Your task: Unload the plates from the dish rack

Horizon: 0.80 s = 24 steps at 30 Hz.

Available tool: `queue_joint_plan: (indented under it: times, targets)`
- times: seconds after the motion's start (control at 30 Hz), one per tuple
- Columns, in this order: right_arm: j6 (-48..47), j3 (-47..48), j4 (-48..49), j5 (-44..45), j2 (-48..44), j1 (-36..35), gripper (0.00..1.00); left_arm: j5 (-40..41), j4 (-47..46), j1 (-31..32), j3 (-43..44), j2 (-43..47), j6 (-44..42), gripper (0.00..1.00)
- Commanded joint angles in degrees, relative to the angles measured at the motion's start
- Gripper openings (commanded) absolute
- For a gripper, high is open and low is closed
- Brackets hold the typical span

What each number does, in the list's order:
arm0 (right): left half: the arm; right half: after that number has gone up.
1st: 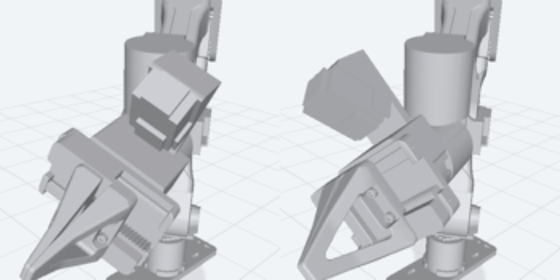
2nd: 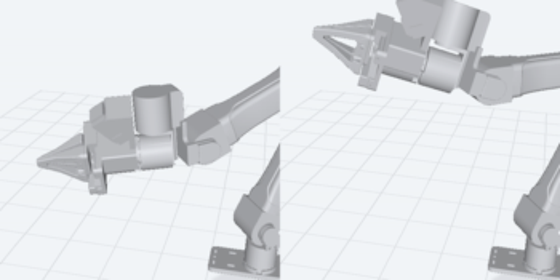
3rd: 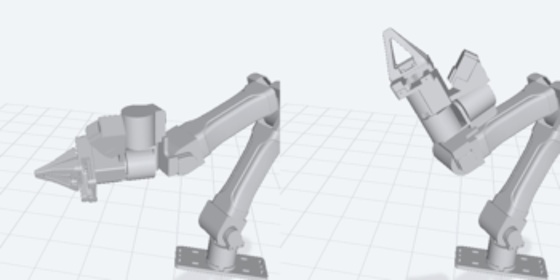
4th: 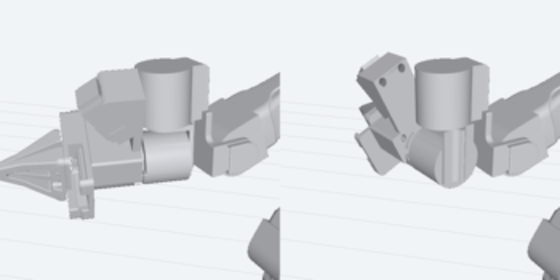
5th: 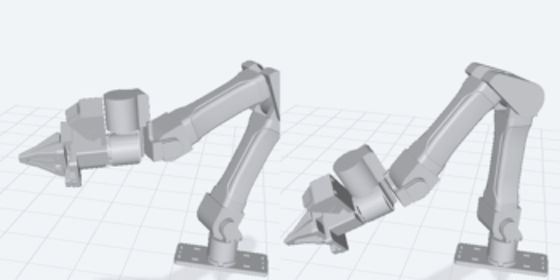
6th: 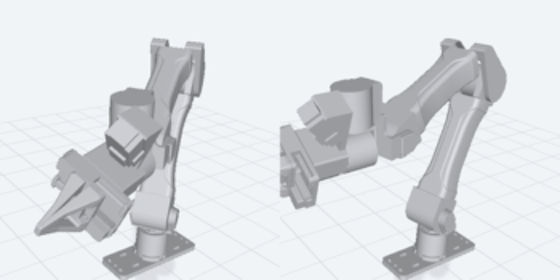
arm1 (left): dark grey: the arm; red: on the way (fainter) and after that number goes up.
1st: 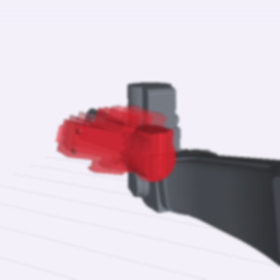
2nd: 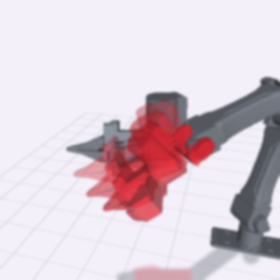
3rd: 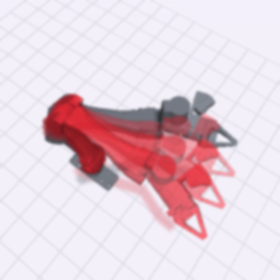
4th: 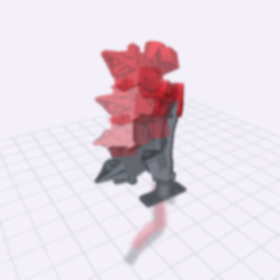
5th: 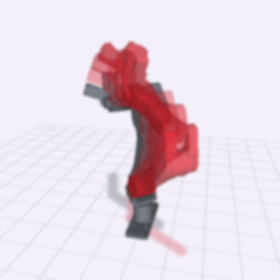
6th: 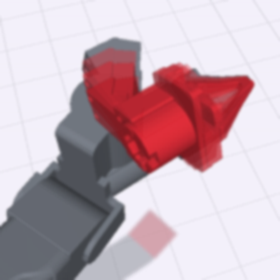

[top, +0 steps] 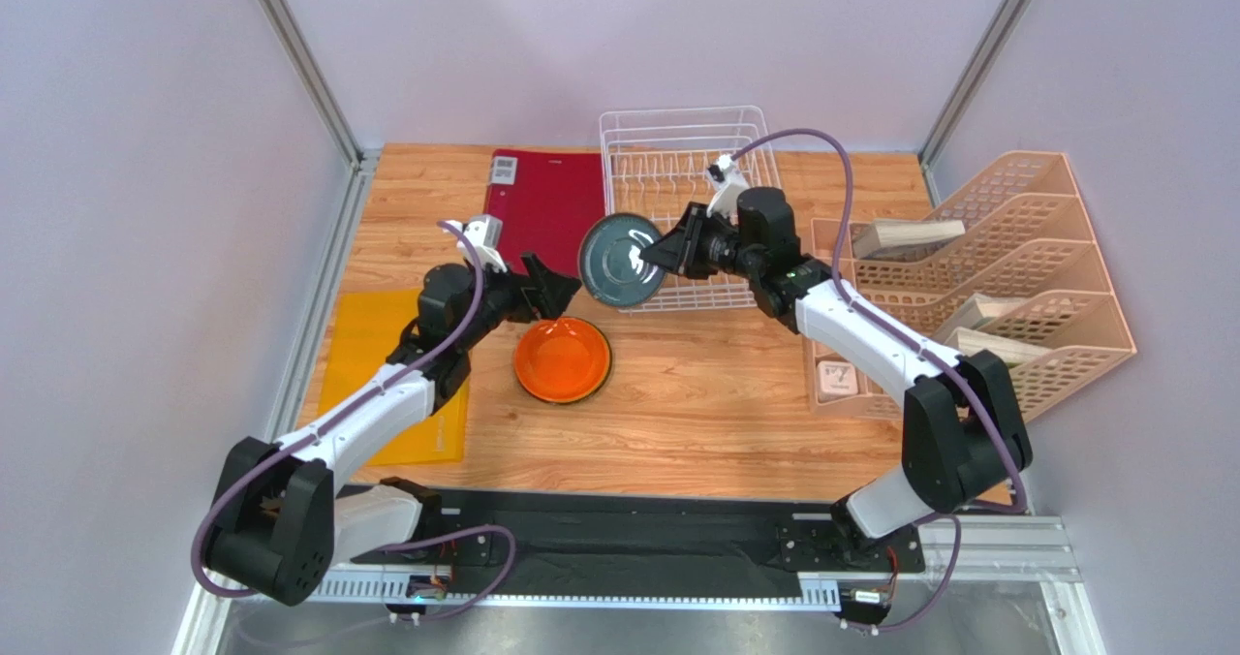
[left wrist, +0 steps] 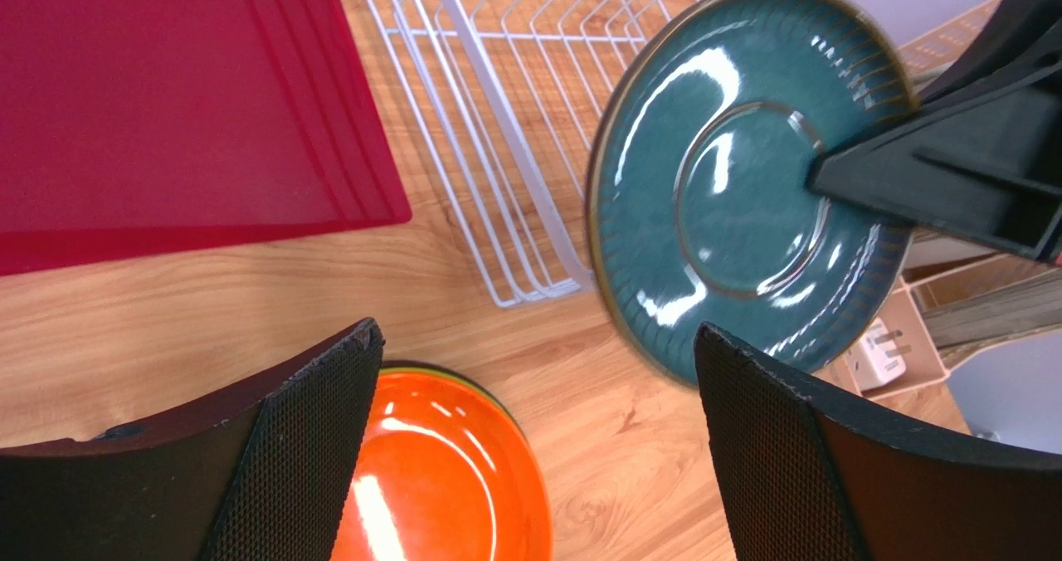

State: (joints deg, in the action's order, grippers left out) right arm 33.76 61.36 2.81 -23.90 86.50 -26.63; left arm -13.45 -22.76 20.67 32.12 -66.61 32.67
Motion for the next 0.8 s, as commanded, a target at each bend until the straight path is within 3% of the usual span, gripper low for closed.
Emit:
queue_joint_plan:
  times: [0.0,0.17,0.27,0.4,0.43,0.5,0.53,0.6,0.77]
  targets:
    - [4.4,3.8,9.7,-5.9,1.8,-2.5,0.00,-0.7,-5.3,0.3,2.1,-1.2,1.5,0.99]
    - [9.5,4.3,16.8,-11.9,4.6,-4.5,0.00,-1.9,-8.2,0.3,2.9,-3.6,2.7,0.98]
    - [12.8,4.0,21.3,-14.9,6.4,-4.8,0.00,-2.1,-10.2,0.3,2.4,-4.5,3.5,0.91]
    - [16.1,3.9,25.4,-17.3,8.7,-4.7,0.00,-1.7,-13.0,0.3,0.7,-3.9,4.6,0.68]
    - [16.3,4.2,25.8,-17.7,9.0,-4.7,0.00,-1.5,-13.5,0.3,-0.1,-3.6,4.8,0.55]
    - [17.4,4.5,27.3,-19.2,10.5,-4.7,0.00,-1.6,-14.1,0.3,-0.6,-3.0,4.6,0.40]
    - [18.0,4.6,28.3,-19.8,11.1,-4.8,0.00,-1.8,-14.1,0.3,-0.7,-3.0,4.4,0.19]
    - [19.5,4.9,30.4,-20.8,12.5,-4.7,0.00,-2.5,-14.0,0.3,-0.7,-3.4,4.4,0.01]
    - [19.8,6.2,30.3,-22.1,14.9,-4.7,0.00,-4.2,-14.8,0.3,-1.6,-3.8,4.3,0.00]
